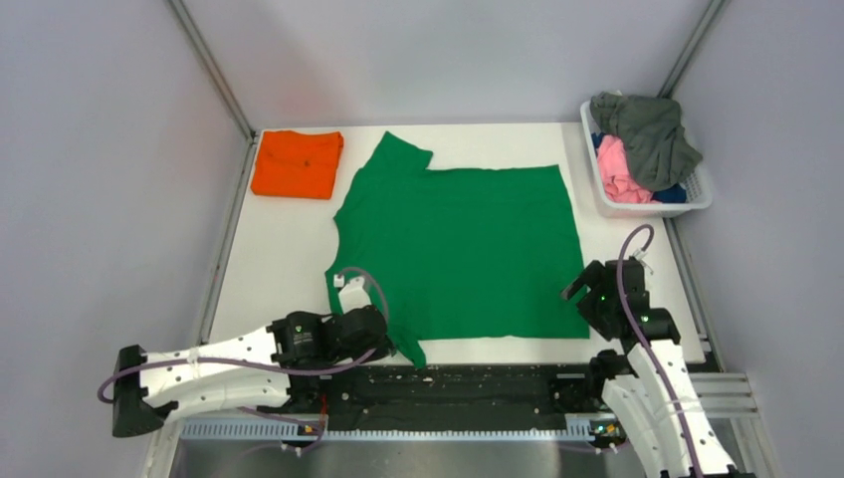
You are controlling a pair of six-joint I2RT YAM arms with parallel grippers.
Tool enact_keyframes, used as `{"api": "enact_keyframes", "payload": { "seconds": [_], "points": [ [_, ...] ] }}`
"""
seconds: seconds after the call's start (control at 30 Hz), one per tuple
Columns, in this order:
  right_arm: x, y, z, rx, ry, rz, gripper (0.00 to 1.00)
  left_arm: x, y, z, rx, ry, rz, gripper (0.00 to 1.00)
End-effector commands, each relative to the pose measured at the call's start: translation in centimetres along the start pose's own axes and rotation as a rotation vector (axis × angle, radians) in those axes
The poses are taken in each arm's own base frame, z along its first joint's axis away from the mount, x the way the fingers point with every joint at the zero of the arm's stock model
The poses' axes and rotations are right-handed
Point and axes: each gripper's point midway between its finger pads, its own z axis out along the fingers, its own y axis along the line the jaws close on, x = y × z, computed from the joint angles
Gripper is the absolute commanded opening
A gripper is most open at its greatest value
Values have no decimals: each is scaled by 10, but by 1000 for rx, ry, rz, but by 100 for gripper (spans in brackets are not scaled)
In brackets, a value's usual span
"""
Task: Fold and stack the t-shirts
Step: Grab the side of the flattened tshirt closest away from the robot with both arms
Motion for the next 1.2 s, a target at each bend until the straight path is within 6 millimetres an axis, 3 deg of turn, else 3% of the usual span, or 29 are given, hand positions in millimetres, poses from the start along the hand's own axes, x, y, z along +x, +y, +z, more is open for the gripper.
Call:
{"api": "enact_keyframes", "payload": {
  "seconds": [0.0, 0.2, 0.6, 0.73, 0.83, 0.97, 1.0, 1.07, 1.1, 1.17],
  "points": [
    [10, -16, -4, 52, 1, 78, 89, -14, -7, -9, 71, -63, -49, 0],
    [27, -24, 7, 44, 27, 147, 88, -21, -5, -17, 126, -102, -100, 0],
    [38, -32, 25, 80, 65, 146, 86, -35, 5, -29, 155, -177, -167, 0],
    [31, -34, 25, 90, 25, 148, 81, -36, 8, -29, 169, -183, -194, 0],
    [27, -32, 31, 72, -5, 161, 70, -39, 8, -30, 184, -203, -206, 0],
    [27, -25, 32, 36, 1, 155, 44, -44, 5, -35, 211, -223, -219, 0],
    [24, -24, 31, 35, -5, 145, 35, -45, 4, -35, 217, -228, -219, 0],
    [20, -22, 28, 33, -18, 135, 7, -48, 1, -35, 231, -239, -221, 0],
    [17, -19, 26, 25, -23, 132, 0, -49, -2, -35, 240, -244, -224, 0],
    [15, -14, 24, 8, -24, 127, 0, -52, -10, -36, 273, -257, -221, 0]
  ]
}}
